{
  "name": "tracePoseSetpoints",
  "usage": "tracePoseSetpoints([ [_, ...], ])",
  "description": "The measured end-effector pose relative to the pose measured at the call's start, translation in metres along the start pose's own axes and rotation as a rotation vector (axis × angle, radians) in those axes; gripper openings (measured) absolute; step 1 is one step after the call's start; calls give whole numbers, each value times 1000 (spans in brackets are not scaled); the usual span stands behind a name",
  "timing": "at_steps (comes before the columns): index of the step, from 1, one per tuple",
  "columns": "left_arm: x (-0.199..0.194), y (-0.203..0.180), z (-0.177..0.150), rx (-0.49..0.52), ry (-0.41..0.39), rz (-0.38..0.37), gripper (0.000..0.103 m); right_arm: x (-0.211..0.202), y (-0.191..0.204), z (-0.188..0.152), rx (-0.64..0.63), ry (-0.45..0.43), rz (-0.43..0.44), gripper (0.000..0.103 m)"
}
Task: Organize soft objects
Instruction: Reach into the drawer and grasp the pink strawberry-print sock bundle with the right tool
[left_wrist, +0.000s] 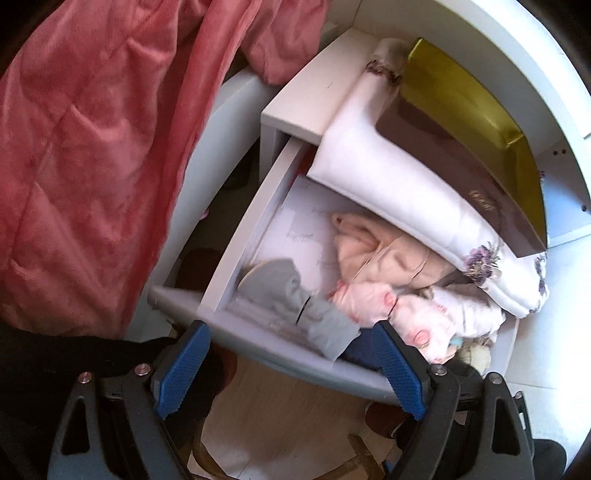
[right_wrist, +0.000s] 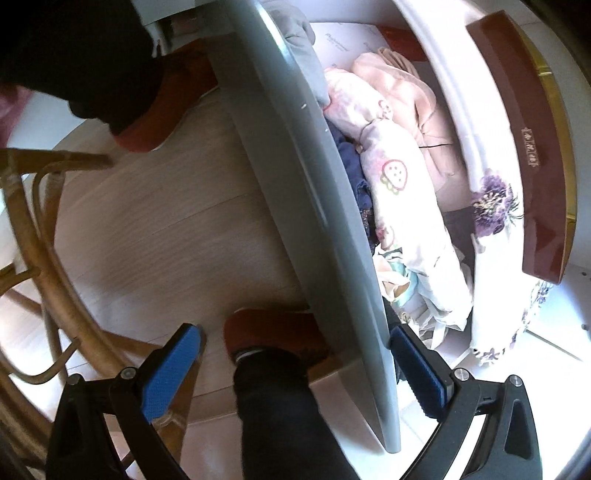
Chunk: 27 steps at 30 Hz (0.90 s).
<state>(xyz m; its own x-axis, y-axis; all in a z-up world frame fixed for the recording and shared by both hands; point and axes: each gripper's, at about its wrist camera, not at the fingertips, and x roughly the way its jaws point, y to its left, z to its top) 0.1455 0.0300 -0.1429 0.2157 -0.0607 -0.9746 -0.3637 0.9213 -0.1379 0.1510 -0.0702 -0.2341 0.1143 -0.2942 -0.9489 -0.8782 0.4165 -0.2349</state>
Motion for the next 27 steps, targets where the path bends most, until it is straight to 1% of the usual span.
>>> tracePoseSetpoints([
  [2,-5,-6,6,19,-11,-5,90,-4,-1,0,-8,6,22,103],
  [5,-5,-13,25,40,-8,-6,90,-9,-2,-3,-11,11,39,103],
  [7,-4,-18,27,54,-13,-4,90,-9,0,-2,-19,14,39,103],
  [9,1,-22,30,90,-27,7,88,-10,-2,0,-22,17,42,103],
  [11,4,-27,33,119,-29,5,82,-10,-4,0,-33,21,47,103],
  [13,7,-31,35,137,-32,10,80,-15,-13,0,-33,19,51,103],
  [16,13,-36,37,155,-17,-9,79,-20,-19,2,-20,13,61,103],
  [18,16,-39,38,158,-4,-17,79,-23,-30,6,3,-2,83,103],
  [20,19,-40,38,156,12,-24,79,-28,-48,6,87,-43,143,103],
  [21,20,-41,38,151,19,-31,79,-32,-59,5,142,-69,186,103],
  [22,20,-41,37,150,22,-33,79,-35,-78,3,231,-104,259,103],
  [23,21,-42,36,150,26,-33,79,-36,-90,1,291,-123,295,103],
  [24,22,-43,33,150,29,-35,79,-38,-102,-2,344,-144,309,103],
  [27,24,-46,38,167,53,-37,79,-49,-153,-11,547,-232,351,103],
])
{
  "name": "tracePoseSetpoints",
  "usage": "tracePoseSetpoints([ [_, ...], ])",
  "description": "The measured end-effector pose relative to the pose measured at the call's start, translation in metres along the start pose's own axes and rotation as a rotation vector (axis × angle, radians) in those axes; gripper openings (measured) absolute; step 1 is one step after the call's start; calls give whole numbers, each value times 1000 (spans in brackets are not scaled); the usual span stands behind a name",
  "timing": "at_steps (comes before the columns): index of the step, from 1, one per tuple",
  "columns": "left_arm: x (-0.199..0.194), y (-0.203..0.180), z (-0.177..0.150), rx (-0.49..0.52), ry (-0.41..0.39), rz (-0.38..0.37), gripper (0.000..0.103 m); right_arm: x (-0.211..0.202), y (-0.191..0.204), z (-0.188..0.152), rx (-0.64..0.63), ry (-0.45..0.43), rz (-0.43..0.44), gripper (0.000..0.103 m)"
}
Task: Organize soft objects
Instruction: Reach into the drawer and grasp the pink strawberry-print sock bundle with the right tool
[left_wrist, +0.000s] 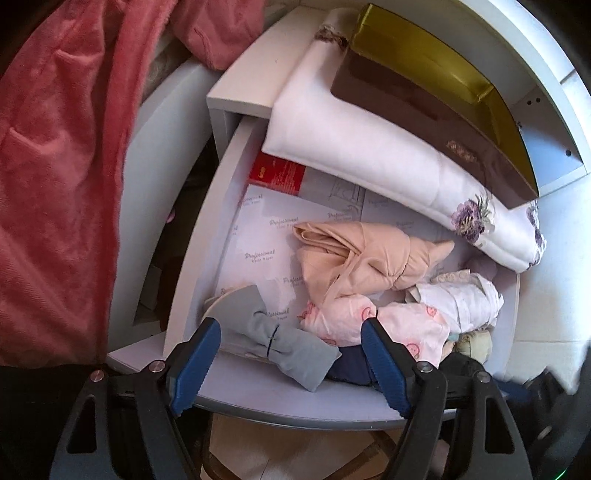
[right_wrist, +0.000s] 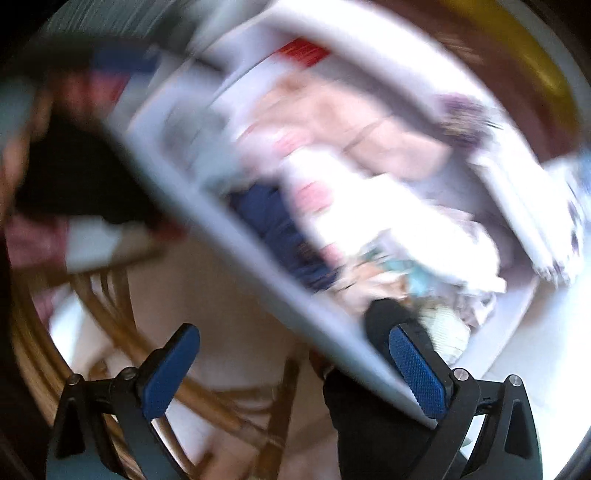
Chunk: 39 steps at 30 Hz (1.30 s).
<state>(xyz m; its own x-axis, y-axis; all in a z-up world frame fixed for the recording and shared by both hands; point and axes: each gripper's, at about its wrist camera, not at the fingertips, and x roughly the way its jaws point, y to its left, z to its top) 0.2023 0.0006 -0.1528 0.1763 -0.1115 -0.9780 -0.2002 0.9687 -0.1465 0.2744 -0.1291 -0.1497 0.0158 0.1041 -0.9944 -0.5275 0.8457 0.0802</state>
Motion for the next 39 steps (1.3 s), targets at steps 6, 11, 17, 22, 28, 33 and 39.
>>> tracePoseSetpoints([
  [6,9,-17,-1,45,13,-22,78,-49,-57,25,206,-249,2,103],
  [11,7,-32,-7,106,7,-11,77,-84,-71,27,360,-404,24,103],
  [17,6,-4,-29,53,-26,75,70,-58,-77,23,460,-309,146,103],
  [22,14,21,-25,-62,-1,76,68,-44,-44,38,318,-231,123,95],
  [28,12,25,-25,-90,-16,68,68,-10,1,53,45,-99,121,81],
  [33,17,29,-26,-101,-6,69,68,19,29,62,-137,-9,83,77],
  [39,27,21,-29,-54,14,85,68,46,36,70,-201,51,55,77],
])
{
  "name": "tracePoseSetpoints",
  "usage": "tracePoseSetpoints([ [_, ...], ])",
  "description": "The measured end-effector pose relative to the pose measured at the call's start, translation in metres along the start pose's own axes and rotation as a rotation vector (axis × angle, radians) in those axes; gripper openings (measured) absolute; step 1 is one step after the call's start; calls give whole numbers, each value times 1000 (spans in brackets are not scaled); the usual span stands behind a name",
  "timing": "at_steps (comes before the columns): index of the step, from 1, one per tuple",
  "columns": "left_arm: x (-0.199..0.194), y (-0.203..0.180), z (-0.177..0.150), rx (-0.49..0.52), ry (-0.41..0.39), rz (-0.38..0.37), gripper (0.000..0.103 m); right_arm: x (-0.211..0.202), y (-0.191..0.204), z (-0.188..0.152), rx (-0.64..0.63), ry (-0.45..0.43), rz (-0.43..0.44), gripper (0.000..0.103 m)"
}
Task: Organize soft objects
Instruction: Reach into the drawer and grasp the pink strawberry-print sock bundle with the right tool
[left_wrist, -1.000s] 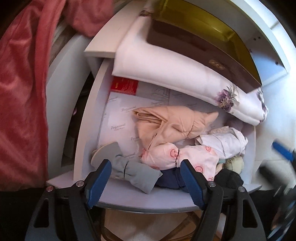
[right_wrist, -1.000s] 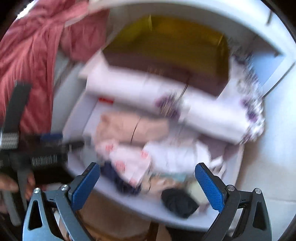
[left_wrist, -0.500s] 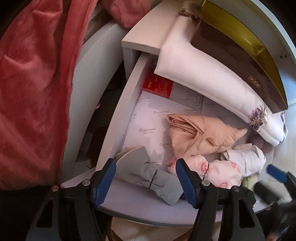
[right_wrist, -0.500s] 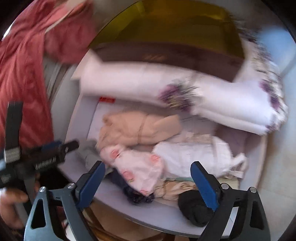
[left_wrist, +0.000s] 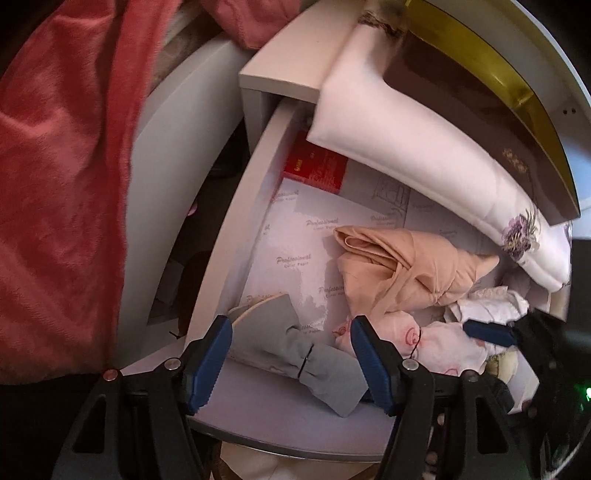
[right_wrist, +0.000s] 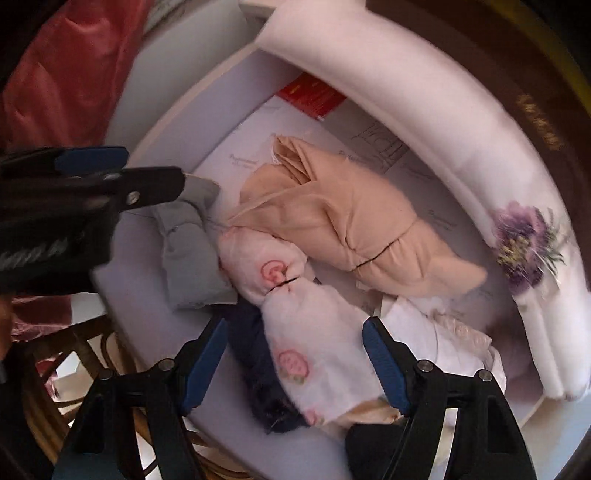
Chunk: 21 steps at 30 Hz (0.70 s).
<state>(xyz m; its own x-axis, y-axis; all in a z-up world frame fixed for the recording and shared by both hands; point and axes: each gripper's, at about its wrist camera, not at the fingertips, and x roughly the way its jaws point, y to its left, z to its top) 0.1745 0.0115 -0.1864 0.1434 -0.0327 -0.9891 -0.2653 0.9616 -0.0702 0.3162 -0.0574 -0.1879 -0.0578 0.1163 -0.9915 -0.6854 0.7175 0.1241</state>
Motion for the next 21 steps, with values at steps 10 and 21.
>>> tracePoseSetpoints([
  [10,8,-18,-4,102,6,0,68,22,-7,-18,50,18,1,66],
  [21,24,-16,-6,113,53,3,68,21,-5,-32,72,-5,-15,42],
])
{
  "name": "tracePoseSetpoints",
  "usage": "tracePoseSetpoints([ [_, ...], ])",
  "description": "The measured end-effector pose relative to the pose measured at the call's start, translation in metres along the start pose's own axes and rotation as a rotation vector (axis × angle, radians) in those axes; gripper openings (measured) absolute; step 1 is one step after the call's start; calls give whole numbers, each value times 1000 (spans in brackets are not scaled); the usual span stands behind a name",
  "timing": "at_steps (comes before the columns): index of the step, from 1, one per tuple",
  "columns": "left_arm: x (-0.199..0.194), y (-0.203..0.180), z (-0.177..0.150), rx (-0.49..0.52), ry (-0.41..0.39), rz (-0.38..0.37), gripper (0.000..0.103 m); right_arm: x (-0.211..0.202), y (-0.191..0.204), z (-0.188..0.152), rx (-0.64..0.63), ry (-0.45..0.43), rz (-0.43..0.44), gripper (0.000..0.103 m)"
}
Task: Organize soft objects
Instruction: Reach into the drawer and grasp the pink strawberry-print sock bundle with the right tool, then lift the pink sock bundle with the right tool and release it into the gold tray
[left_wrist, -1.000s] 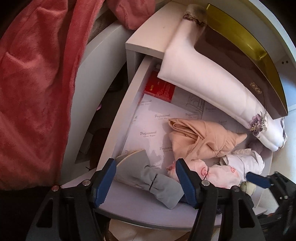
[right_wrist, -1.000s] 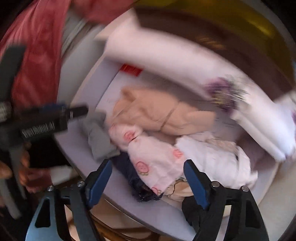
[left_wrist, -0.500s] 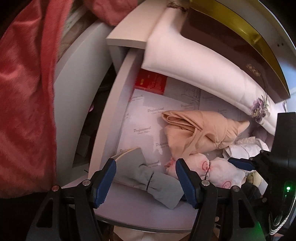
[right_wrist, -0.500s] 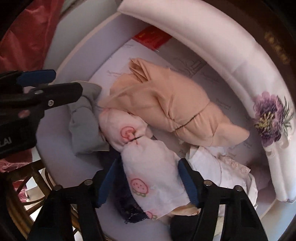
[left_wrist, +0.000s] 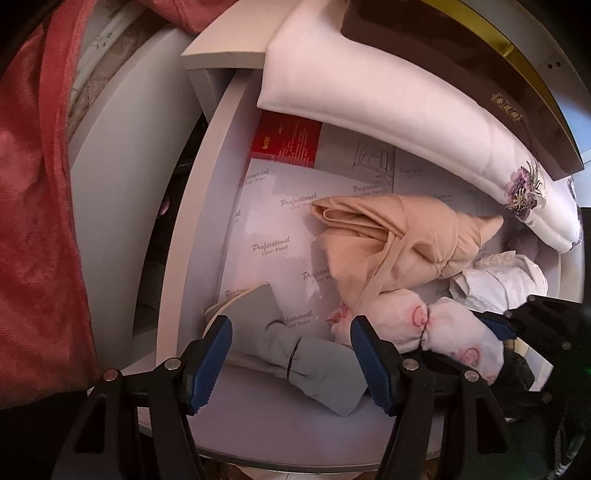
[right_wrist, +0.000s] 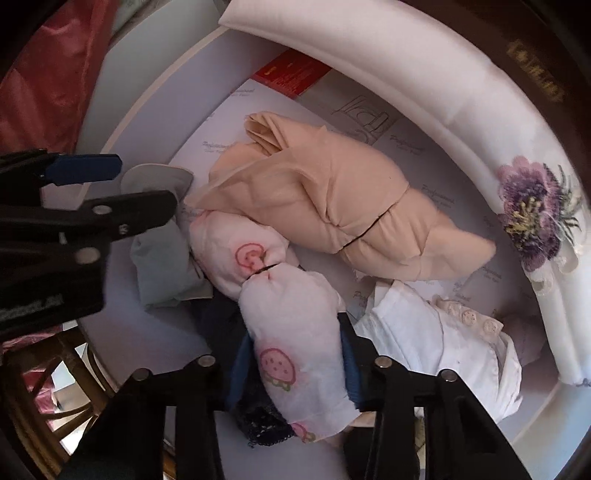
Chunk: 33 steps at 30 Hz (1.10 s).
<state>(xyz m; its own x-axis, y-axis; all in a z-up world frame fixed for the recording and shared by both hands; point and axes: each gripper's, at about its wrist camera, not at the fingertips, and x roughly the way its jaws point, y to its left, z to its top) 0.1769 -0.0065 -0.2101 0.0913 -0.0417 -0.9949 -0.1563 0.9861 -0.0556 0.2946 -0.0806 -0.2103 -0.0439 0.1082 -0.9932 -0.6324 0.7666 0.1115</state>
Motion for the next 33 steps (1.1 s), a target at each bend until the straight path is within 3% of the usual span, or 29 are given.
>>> tracePoseSetpoints([
  [6,8,-8,-1,45,14,5,68,-17,0,-14,55,13,-52,41],
  [15,30,-27,-9,131,74,-32,68,-65,-31,-52,285,-68,-17,41],
  [23,44,-53,-19,238,86,-31,68,-126,-55,-80,483,-240,71,41],
  [29,52,-66,-23,274,92,-9,67,-183,-79,-68,635,-442,118,41],
  [33,53,-68,-23,276,99,-4,67,-213,-103,-47,740,-568,101,41],
])
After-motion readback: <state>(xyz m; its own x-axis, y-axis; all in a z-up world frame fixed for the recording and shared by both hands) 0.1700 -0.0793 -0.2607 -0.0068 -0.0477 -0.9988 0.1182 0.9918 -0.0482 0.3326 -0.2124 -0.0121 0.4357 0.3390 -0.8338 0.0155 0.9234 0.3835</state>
